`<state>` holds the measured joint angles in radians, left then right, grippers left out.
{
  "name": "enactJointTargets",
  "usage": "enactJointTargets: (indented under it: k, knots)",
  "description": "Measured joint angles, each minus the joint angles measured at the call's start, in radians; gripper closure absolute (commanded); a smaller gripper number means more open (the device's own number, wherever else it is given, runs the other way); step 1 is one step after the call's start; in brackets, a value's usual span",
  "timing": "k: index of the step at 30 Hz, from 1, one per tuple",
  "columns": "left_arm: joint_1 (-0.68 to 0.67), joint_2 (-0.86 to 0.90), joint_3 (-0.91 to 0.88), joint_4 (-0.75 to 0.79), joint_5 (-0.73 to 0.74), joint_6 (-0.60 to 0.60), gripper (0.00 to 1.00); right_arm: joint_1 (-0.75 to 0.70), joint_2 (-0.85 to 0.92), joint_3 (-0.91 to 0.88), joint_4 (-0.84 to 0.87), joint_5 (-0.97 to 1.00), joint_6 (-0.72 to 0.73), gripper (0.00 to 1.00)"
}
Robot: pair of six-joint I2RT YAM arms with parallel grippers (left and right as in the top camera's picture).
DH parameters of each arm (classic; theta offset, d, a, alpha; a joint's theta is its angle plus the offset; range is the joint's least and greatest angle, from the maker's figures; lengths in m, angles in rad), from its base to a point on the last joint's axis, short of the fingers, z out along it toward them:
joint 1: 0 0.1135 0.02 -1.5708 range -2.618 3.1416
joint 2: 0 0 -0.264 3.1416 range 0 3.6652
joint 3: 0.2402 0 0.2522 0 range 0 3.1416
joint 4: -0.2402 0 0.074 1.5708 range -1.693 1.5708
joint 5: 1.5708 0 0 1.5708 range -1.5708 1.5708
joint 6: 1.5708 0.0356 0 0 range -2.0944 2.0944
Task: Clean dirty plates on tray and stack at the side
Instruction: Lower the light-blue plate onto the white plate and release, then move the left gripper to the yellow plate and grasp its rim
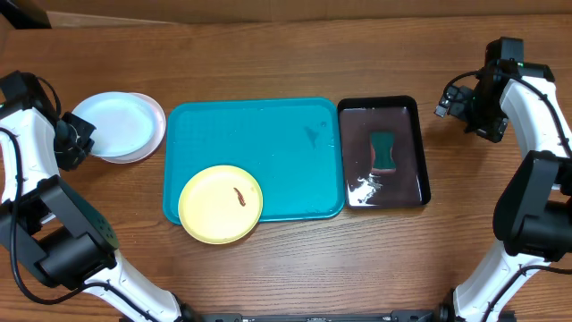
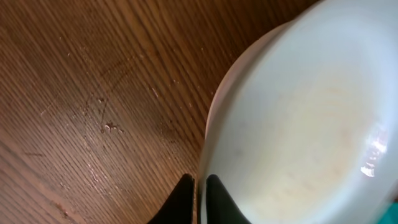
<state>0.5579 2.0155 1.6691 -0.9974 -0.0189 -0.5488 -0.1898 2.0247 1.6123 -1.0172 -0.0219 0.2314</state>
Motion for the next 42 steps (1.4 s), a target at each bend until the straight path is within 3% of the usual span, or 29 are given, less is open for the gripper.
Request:
enactJointTargets:
  k: [2,3,7,12,17,27,33,42]
  knots:
    - [0.0,0.0,0.0,0.0,0.004,0.01,0.12,0.0,0.0,0.0,0.0,0.0,0.0,0.0]
    - [0.0,0.0,0.0,0.0,0.012,0.018,0.09,0.0,0.0,0.0,0.0,0.0,0.0,0.0]
    - [0.0,0.0,0.01,-0.063,0.076,0.048,0.1,0.0,0.0,0.0,0.0,0.0,0.0,0.0]
    - [-0.002,-0.011,0.127,-0.278,0.119,0.062,0.1,0.0,0.0,0.0,0.0,0.0,0.0,0.0]
    - [-0.023,-0.151,0.18,-0.466,0.124,0.081,0.07,0.0,0.0,0.0,0.0,0.0,0.0,0.0]
    - [-0.268,-0.442,0.169,-0.669,0.083,0.134,0.14,0.0,0.0,0.0,0.0,0.0,0.0,0.0]
    - [-0.431,-0.552,0.007,-0.658,0.029,0.13,0.14,0.0,0.0,0.0,0.0,0.0,0.0,0.0]
    - [-0.499,-0.663,-0.329,-0.482,-0.027,0.076,0.19,0.0,0.0,0.0,-0.001,0.0,0.0,0.0]
